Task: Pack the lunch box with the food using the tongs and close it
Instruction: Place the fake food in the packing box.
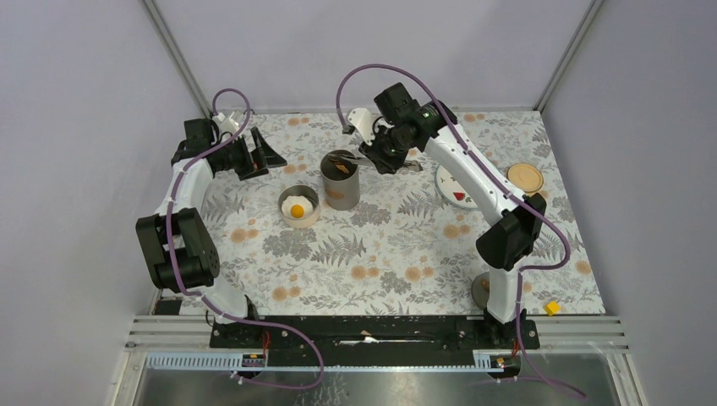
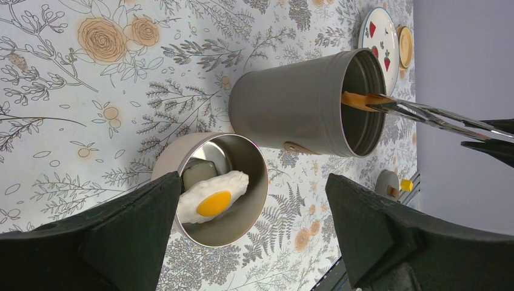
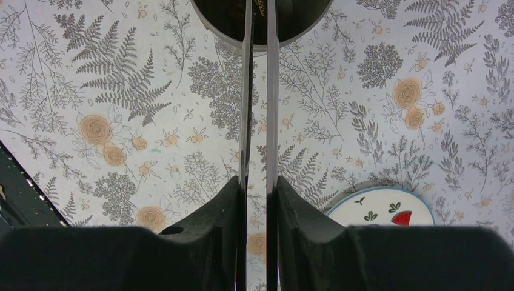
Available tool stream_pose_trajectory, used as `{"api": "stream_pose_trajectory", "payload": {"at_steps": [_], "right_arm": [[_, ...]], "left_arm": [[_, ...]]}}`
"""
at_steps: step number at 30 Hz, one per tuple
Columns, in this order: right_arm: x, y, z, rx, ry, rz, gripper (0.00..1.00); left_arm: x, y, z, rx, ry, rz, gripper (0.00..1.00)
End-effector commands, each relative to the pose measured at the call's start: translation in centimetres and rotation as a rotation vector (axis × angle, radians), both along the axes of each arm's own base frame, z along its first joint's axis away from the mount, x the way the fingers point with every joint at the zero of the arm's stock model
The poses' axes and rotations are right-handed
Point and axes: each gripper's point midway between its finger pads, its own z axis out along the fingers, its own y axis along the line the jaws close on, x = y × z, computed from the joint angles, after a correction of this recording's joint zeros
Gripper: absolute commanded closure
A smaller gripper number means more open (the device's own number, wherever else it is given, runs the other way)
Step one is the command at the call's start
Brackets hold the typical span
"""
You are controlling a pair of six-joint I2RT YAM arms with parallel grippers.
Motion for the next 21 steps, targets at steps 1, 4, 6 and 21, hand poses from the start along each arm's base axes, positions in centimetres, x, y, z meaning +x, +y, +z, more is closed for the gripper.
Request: {"api": "stream_pose_trajectory", "payload": {"at_steps": [1,4,6,21], "right_arm": [[0.3,0.3,0.9,0.013,-0.043,0.01,0.74],[0.3,0.5,1.6,0.027,-0.053,0.009,0.67],[0.2,0.6,2.2,0.043,-0.061,0.013,0.6],[0.9,-3.4,8.7,0.254,-0.068,-0.099,0.59]], "left_arm": [[0.7,-0.1,2.0,0.004,-0.082,-0.023,0.01],[0.7,-0.2,1.9,0.005,-0.082,-0.024,0.01],[0.7,-0.1,1.9,0.006,-0.082,-0.024,0.01],[0.6,-0.1,2.1,0.008,-0.086,-0.022,0.01]]}}
